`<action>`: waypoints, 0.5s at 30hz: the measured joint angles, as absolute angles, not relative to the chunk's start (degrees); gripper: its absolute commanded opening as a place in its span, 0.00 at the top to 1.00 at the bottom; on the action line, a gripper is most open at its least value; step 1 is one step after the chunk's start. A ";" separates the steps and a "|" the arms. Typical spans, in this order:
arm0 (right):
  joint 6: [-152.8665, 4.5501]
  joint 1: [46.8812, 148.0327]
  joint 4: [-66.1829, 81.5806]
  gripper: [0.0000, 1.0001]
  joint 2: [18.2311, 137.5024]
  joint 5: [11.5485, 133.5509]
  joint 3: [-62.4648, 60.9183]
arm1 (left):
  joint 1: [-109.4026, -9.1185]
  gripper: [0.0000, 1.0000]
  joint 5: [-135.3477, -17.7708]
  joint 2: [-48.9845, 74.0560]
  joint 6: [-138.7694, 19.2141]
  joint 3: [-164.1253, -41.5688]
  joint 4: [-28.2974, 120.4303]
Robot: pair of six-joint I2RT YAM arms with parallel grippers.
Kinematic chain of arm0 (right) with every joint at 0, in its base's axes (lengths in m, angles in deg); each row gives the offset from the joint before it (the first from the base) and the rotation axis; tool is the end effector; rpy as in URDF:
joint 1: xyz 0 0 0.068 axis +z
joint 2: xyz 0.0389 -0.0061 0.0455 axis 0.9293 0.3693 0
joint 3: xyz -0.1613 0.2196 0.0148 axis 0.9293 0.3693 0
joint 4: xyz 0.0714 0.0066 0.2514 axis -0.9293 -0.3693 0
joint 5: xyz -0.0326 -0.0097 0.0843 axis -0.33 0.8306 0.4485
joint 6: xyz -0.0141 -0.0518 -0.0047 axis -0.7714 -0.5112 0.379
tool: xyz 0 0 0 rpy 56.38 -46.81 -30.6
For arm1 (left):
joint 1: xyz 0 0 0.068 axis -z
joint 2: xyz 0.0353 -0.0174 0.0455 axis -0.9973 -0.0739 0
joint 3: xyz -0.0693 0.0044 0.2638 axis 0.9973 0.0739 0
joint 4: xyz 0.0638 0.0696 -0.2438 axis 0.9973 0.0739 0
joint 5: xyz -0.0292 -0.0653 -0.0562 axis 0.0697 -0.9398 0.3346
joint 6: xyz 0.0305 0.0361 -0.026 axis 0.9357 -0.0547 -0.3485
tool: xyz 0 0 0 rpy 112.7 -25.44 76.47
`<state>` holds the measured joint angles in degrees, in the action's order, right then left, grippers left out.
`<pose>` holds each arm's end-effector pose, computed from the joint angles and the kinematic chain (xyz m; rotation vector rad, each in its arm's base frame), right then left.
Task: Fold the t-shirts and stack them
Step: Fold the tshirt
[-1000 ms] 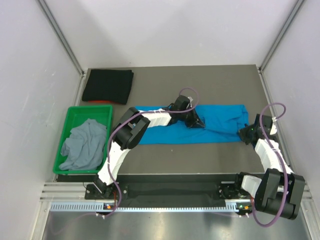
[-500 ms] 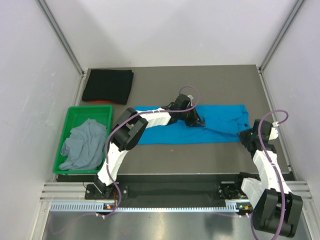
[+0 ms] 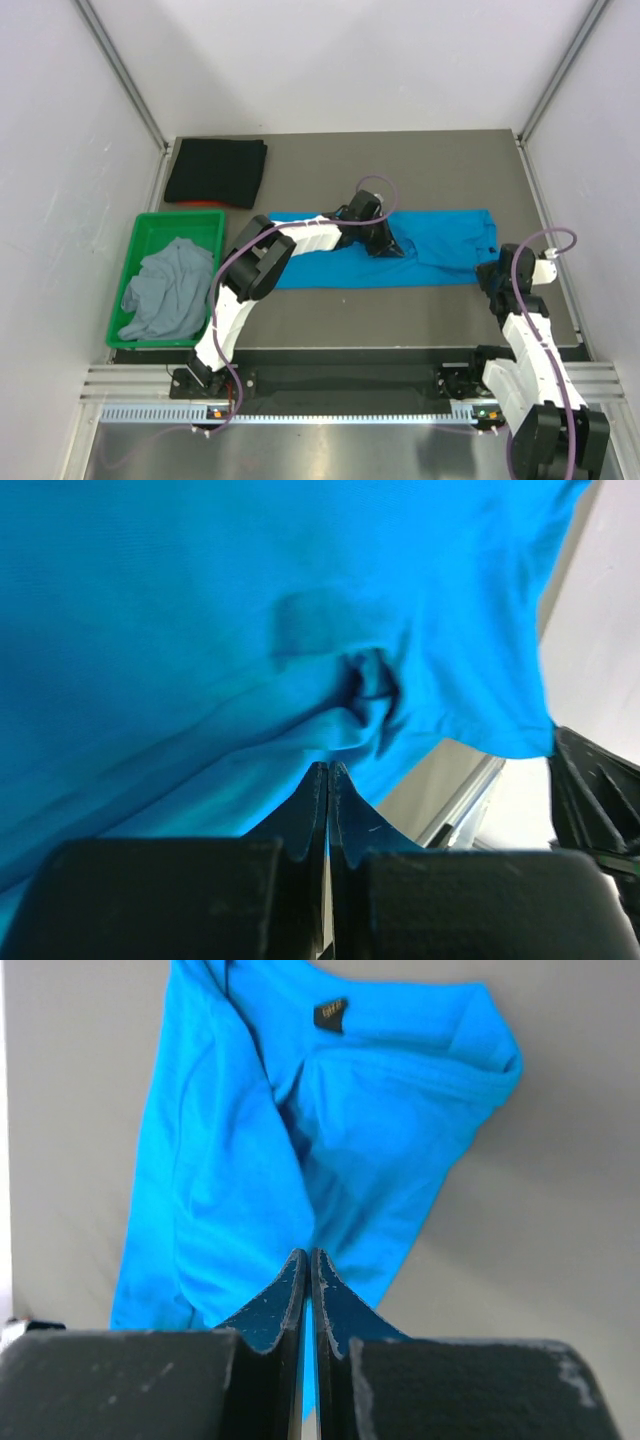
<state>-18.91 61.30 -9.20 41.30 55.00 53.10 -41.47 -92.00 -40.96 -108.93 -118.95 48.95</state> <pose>0.1621 -0.0262 0.1887 1.3674 1.8246 0.3128 0.3412 -0.3530 0.1344 -0.1303 2.6509 -1.2839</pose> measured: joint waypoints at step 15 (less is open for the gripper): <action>-16.09 64.95 -7.21 1.00 45.25 49.42 56.93 | -41.62 0.73 -93.84 -40.87 -106.50 -118.29 46.67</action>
